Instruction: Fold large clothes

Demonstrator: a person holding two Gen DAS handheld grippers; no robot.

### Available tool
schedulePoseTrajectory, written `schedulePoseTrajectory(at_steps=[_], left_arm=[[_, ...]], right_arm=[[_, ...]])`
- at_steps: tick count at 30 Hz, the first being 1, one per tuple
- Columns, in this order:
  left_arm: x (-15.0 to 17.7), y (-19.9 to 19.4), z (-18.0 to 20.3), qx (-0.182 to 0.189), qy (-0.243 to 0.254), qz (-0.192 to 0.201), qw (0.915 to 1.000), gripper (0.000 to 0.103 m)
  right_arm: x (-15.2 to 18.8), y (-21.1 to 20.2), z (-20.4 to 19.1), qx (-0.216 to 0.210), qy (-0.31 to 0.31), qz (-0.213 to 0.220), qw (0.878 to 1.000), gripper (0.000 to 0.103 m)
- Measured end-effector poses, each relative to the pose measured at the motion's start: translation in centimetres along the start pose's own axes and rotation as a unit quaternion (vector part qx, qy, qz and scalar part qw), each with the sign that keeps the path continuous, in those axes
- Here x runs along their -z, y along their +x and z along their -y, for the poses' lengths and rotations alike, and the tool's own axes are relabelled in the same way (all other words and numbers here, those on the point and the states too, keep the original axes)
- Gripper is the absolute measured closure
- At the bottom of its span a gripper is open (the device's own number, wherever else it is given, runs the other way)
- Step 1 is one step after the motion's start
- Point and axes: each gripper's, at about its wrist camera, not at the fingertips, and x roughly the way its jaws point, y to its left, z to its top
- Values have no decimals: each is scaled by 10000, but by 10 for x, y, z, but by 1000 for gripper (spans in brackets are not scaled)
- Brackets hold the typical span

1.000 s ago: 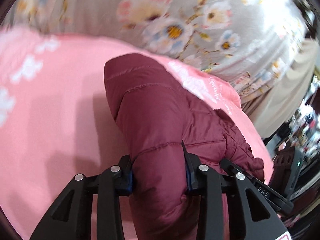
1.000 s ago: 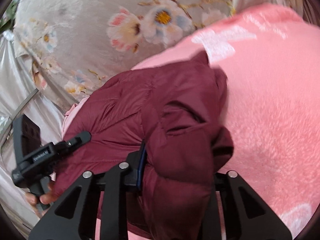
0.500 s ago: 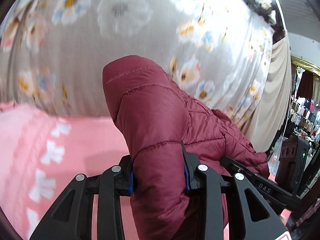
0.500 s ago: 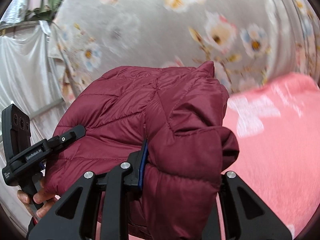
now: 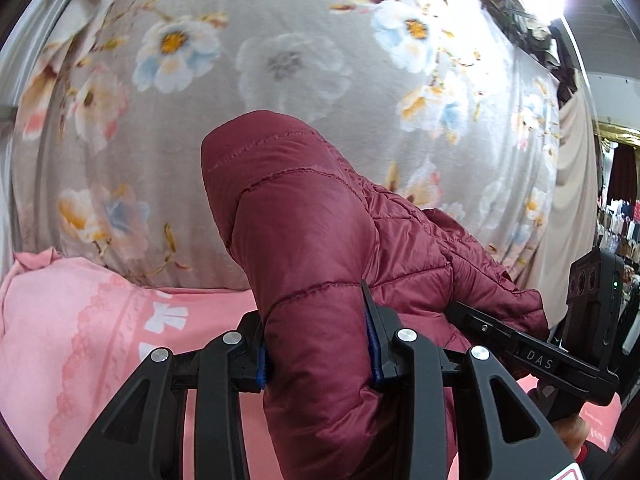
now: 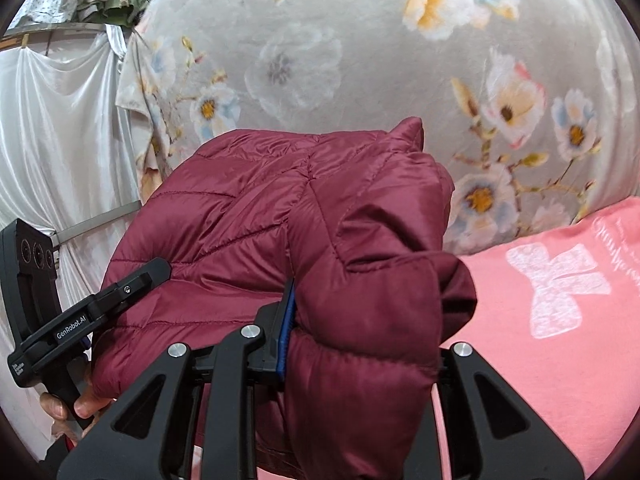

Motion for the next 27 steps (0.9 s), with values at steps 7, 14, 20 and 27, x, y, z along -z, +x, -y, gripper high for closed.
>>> schedulePoseTrajectory(at_steps=[7,14,20,27], left_arm=[[36,51,-41,-123,-140,-333,9993,70],[80,103,-74,-188,-411,-800,9958,70],[118,135,-94,-352,-529,-1186,9909,70],[151,156,-115,-568,-765,-1690,9810,64]], right_arm=[[28,62,21,186,11,-411,9990,81],[67,116,45,422,74,-853,9954,81],[102,155,60,593,101,-1269,9901,81],[129,175,67,755,76,-1557,9849,73]])
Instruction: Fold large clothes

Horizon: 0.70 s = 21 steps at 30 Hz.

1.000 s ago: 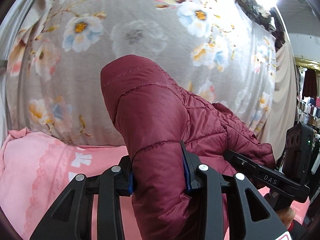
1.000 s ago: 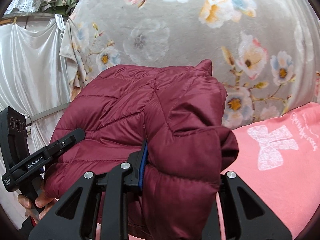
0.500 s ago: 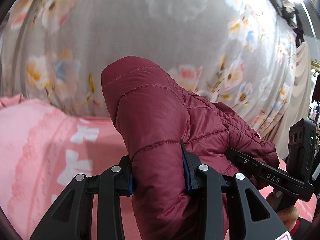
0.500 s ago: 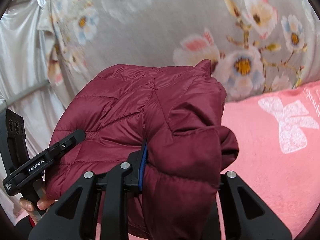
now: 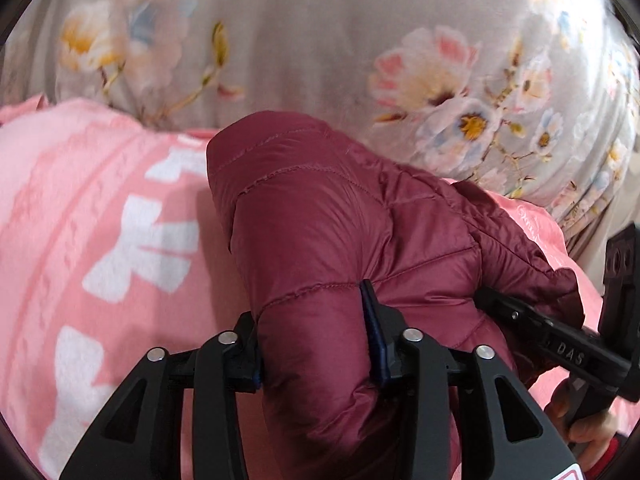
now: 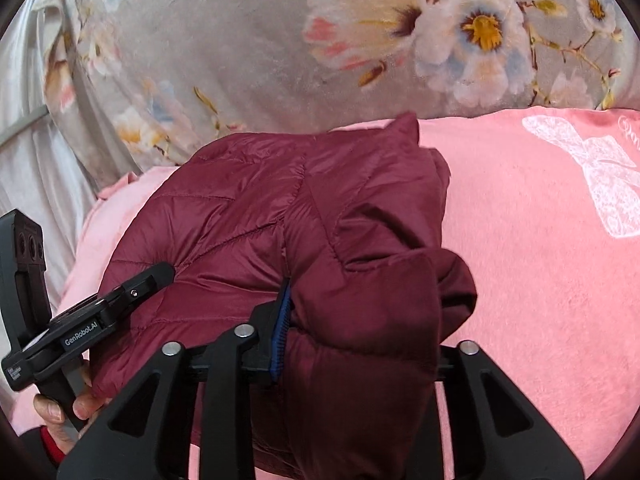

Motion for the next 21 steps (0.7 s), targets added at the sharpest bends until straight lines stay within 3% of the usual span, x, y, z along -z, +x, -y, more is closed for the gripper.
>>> schedulePoseTrajectory(at_steps=[4,7,11,12,15,16,19,21], left_arm=[[6,-2,-7,-103,-254,-244,9993,51],[12,-23,-13,-222,-454,-396,9979,48],[12,-75,-15,-868,-505,-228,9947,47],[11,-88,-13,-900,-536,-251,9942,47],[15,-114,9,-778,-456,-441,9949,47],[20,-119,20,-666,-339,-535,9958,47],[42,-114,47,-335,-160,-940,9949,47],[56,-97,62,-482,44,-1208,9915,47]], right_arm=[[2,-5,4,203,74,-155,9996,51],[10,-30,7,293,27,-142,9995,47],[14,-76,12,421,122,115,9990,42],[12,-84,10,434,84,163,9989,45],[-1,-106,-7,639,-280,254,9972,67],[-7,-108,-14,700,-387,249,9965,81],[-20,-108,-31,859,-702,228,9936,89],[-24,-101,-35,928,-750,156,9927,90]])
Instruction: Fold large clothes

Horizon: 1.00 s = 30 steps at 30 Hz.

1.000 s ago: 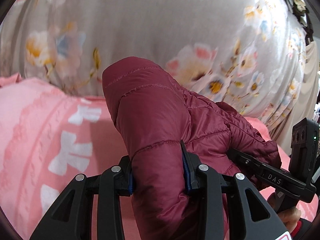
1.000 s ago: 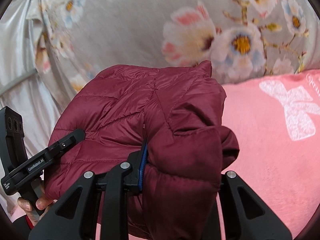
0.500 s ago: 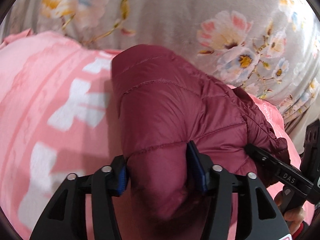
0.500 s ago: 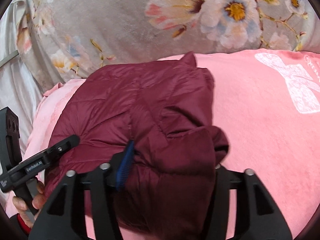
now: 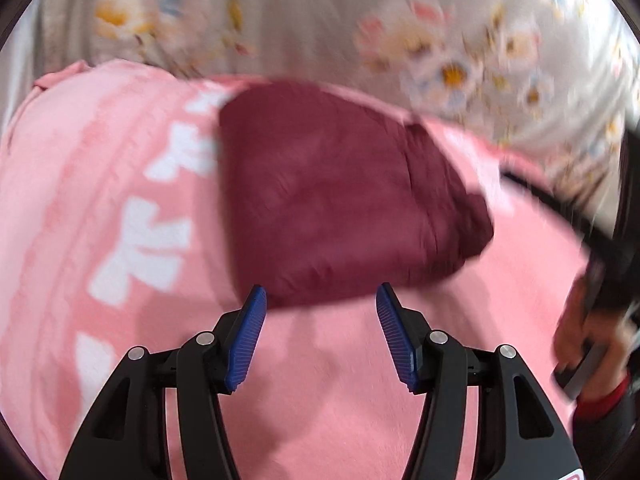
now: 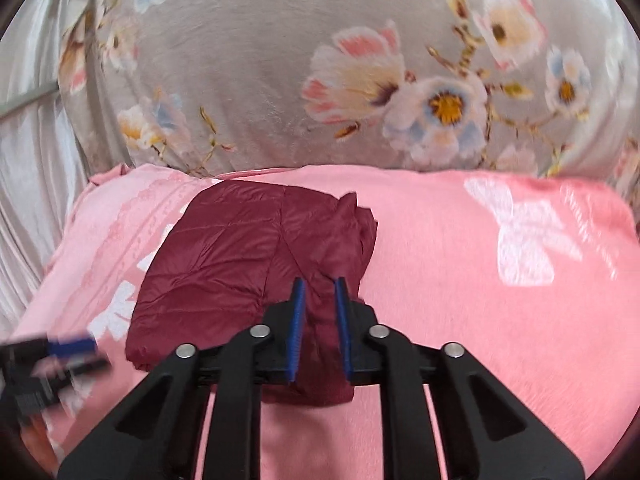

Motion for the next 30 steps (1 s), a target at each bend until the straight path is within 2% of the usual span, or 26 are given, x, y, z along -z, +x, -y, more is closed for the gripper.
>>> schedulePoseTrajectory(at_steps=[3,6,9,13,15,17,19,21,23,26,30], left_arm=[[5,30,4,-835,124,-166,9963,53],[-1,44,-20,-1138,-235,-200,9930,54],[-8,47,-41,-1061,-490,-226,9929,49],[-7,51,-51,-1222,-441,-241,9912,44],[-4,46,-53,-1219,-430,-271,9912,44],[-3,35,-50,-1254,-414,-277,9909,49],[-3,10,-44,-1150,-413,-81,9925,50],[-11,-18,-35,-1050,-425,286,9932,50],[-21,-28,-25,-1086,-434,491,9919,50],[-44,-13,-10,-1157,-462,513,9909,50],[-58,34,-8,-1303,-624,239,9892,50]], right_arm=[[-3,22,-2,-120,89,-314,9994,90],[3,41,-4,-64,10,-522,9986,90],[16,65,-2,-18,22,-823,9966,90],[36,88,4,84,118,-1106,9938,93],[42,92,5,130,74,-1168,9930,93],[43,89,4,155,45,-1181,9929,93],[41,84,3,129,38,-1163,9931,92],[40,84,1,101,44,-1201,9927,90],[42,89,-2,144,38,-1251,9920,90],[46,94,-6,185,50,-1284,9915,90],[53,96,-1,94,231,-1258,9917,91]])
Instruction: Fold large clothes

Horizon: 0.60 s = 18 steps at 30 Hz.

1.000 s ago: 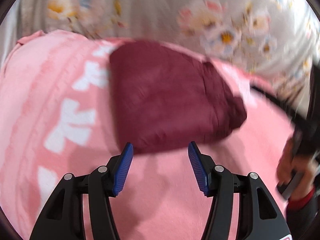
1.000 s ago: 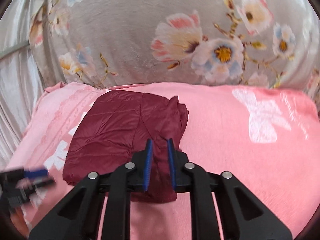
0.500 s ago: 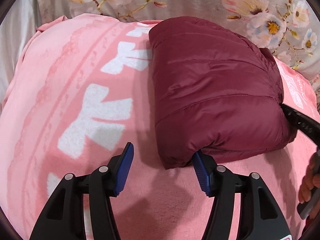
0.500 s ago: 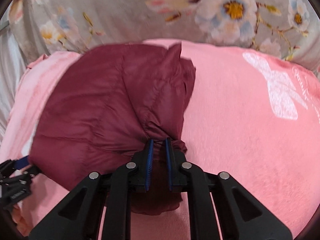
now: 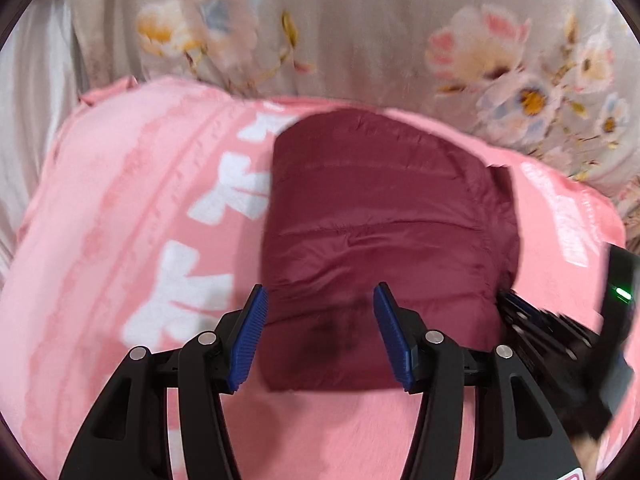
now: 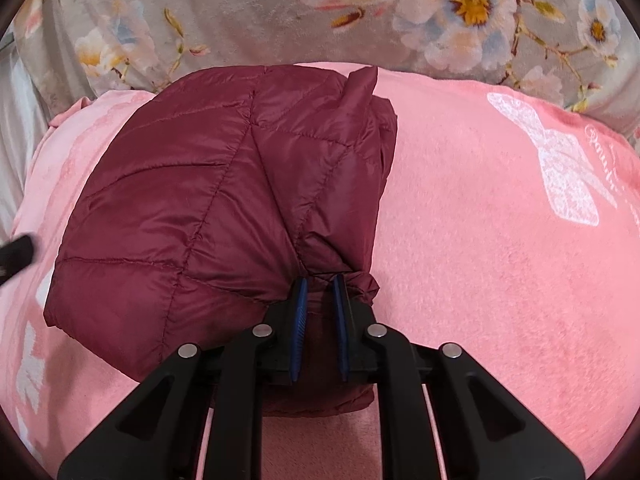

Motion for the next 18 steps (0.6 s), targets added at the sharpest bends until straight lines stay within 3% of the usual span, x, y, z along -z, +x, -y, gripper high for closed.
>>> schedulePoseTrajectory(at_steps=[2,12,18], left_arm=[[3,23,3,-24,-128,-187,9997,51],[23,44,16,-395,132,271,9988,50],[28,49,26,-639,323,452,9964,50]], right_arm=[[4,3,4,-87,111,36,9999,91],[11,4,11,-279,354,238,9987,91],[11,3,4,-26,145,275,9995,91]])
